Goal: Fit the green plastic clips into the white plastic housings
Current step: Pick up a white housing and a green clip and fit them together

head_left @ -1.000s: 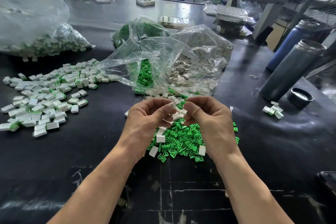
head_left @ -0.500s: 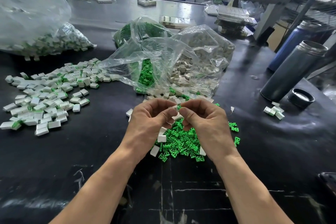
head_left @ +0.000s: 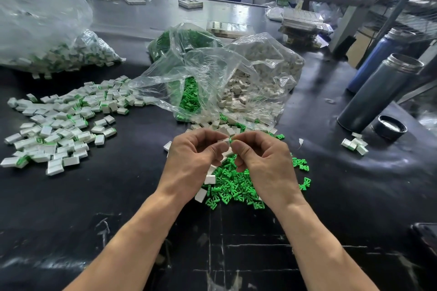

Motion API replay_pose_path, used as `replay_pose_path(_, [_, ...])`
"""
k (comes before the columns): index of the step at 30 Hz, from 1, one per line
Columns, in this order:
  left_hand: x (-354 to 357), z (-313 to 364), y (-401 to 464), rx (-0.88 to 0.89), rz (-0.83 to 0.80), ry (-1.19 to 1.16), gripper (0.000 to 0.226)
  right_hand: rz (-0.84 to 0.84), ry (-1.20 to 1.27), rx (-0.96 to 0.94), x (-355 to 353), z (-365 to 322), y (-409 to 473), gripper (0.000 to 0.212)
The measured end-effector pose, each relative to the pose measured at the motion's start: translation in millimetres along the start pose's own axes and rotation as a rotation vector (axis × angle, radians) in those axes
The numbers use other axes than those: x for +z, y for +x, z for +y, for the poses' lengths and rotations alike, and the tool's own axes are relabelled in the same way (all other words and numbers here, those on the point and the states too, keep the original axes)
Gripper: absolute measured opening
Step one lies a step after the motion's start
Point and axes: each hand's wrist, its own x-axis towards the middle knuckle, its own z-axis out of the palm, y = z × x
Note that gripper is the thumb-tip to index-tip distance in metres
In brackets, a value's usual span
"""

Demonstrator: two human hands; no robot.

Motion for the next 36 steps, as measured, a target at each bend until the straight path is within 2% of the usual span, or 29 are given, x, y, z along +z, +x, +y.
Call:
replay_pose_path(5, [-0.1, -0.3, 0.4, 0.032, 0.013, 0.107, 0.012, 0.011, -0.107, -0.01, 0.3, -0.7, -1.3, 0.016])
replay_pose_path(15, [-1.2, 1.0, 1.3, 0.032, 0.009, 0.13, 0.018, 0.041, -0.159, -0.008, 2.8, -2.0, -2.4, 0.022])
replay_pose_path(26, [1.0, 2.9, 0.2, 0.025, 0.015, 0.117, 0.019, 0.074, -0.233, -0.05, 6.5, -2.2, -5.0, 0.017])
replay_pose_path(29, [0.2, 4.5, -0.1, 0.023, -0.002, 0.137, 0.026, 0.063, -0.266, -0.065, 5.9, -1.8, -5.8, 0.016])
replay_pose_path(31, [0.5, 5.6, -0.3, 0.022, -0.003, 0.136, 0.027, 0.063, -0.234, -0.057, 5.9, -1.3, -5.7, 0.018])
replay_pose_path(36, [1.1, 6.2, 0.6, 0.023, 0.034, 0.049, 0.013, 0.111, 0.088, 0.029, 11.2, 0.5, -5.1, 0.019])
